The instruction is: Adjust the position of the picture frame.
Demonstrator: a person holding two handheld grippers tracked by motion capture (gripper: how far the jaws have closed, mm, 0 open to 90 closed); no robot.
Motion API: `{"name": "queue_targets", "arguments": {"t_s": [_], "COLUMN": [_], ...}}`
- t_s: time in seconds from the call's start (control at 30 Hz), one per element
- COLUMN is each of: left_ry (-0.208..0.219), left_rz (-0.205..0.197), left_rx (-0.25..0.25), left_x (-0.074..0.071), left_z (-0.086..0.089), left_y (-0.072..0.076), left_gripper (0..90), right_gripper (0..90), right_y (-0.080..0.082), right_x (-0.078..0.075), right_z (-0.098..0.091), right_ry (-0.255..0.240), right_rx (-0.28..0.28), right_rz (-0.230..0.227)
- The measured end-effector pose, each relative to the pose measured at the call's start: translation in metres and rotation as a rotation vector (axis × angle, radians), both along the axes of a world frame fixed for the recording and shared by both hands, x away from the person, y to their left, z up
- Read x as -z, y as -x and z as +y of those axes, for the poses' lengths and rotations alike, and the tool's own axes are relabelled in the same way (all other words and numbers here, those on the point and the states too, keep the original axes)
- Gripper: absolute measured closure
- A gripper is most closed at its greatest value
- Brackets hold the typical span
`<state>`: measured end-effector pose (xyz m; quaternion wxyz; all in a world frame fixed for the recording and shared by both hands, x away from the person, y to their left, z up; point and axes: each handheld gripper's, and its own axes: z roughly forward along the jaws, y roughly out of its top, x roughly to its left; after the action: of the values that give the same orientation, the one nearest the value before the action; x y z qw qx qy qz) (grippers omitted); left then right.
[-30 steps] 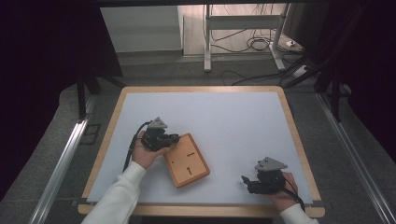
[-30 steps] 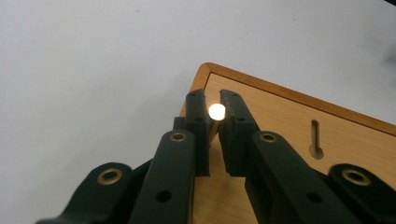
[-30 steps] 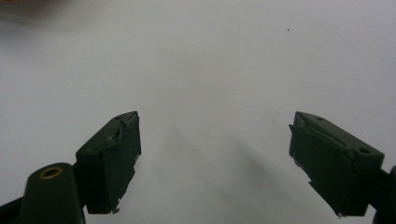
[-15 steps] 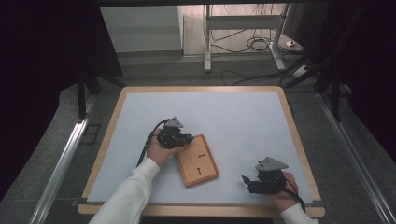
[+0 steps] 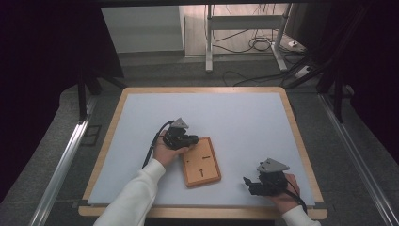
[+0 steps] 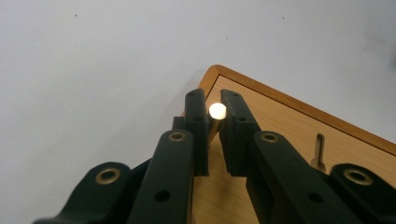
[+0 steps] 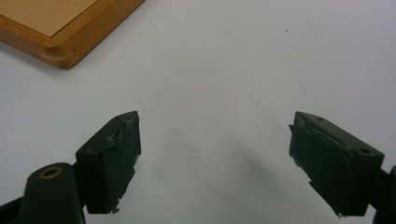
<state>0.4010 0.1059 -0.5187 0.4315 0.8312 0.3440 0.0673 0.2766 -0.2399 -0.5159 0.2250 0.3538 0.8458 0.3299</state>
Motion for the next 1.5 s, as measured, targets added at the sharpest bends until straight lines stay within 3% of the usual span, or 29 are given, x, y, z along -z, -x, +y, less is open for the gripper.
{"name": "queue_targets", "arguments": {"t_s": [0.07, 0.13, 0.2, 0.23, 0.47, 0.57, 0.8, 0.9, 0.93, 1.0, 1.03, 1.27, 1.5], "left_ry": [-0.008, -0.032, -0.036, -0.029, -0.018, -0.002, -0.023, -0.031, -0.035, -0.034, -0.038, -0.043, -0.033], "left_rz": [-0.006, -0.033, -0.043, -0.048, -0.045, -0.012, -0.035, -0.034, -0.035, -0.029, -0.027, -0.030, -0.029], "left_rx": [-0.010, -0.024, -0.041, -0.056, -0.086, -0.079, -0.108, -0.113, -0.111, -0.115, -0.114, -0.108, -0.095], "left_x": [-0.001, -0.005, -0.010, -0.012, -0.015, -0.014, -0.019, -0.018, -0.017, -0.015, -0.015, -0.013, -0.013], "left_z": [0.001, 0.004, 0.010, 0.013, 0.039, 0.050, 0.066, 0.070, 0.071, 0.072, 0.072, 0.075, 0.075], "left_y": [0.003, 0.008, 0.013, 0.017, 0.040, 0.048, 0.065, 0.068, 0.068, 0.068, 0.068, 0.066, 0.066], "left_gripper": [78.7, 64.6, 59.9, 50.9, 39.9, 36.5, 34.5, 34.5, 34.6, 34.6, 34.6, 34.5, 34.2], "right_gripper": [17.0, 17.0, 17.0, 17.0, 17.0, 17.0, 19.3, 26.4, 37.5, 49.5, 49.5, 89.9, 90.0], "right_y": [0.001, 0.001, 0.001, 0.001, 0.001, 0.001, 0.002, 0.002, 0.002, 0.002, 0.002, -0.003, -0.013], "right_x": [-0.001, -0.001, -0.001, -0.001, -0.001, -0.001, -0.003, -0.006, -0.008, -0.011, -0.011, -0.012, -0.005], "right_z": [0.000, -0.001, -0.001, -0.001, 0.000, 0.000, 0.000, -0.001, -0.001, -0.001, -0.001, 0.016, 0.043], "right_ry": [0.001, -0.005, -0.005, -0.004, -0.006, -0.007, -0.013, -0.038, -0.061, -0.079, -0.079, -0.102, -0.072], "right_rx": [0.001, 0.005, 0.006, 0.008, 0.008, 0.008, 0.008, 0.003, -0.021, -0.045, -0.045, -0.131, -0.179], "right_rz": [-0.003, -0.010, -0.011, -0.010, -0.015, -0.014, -0.024, -0.034, -0.032, -0.024, -0.024, 0.023, 0.071]}}
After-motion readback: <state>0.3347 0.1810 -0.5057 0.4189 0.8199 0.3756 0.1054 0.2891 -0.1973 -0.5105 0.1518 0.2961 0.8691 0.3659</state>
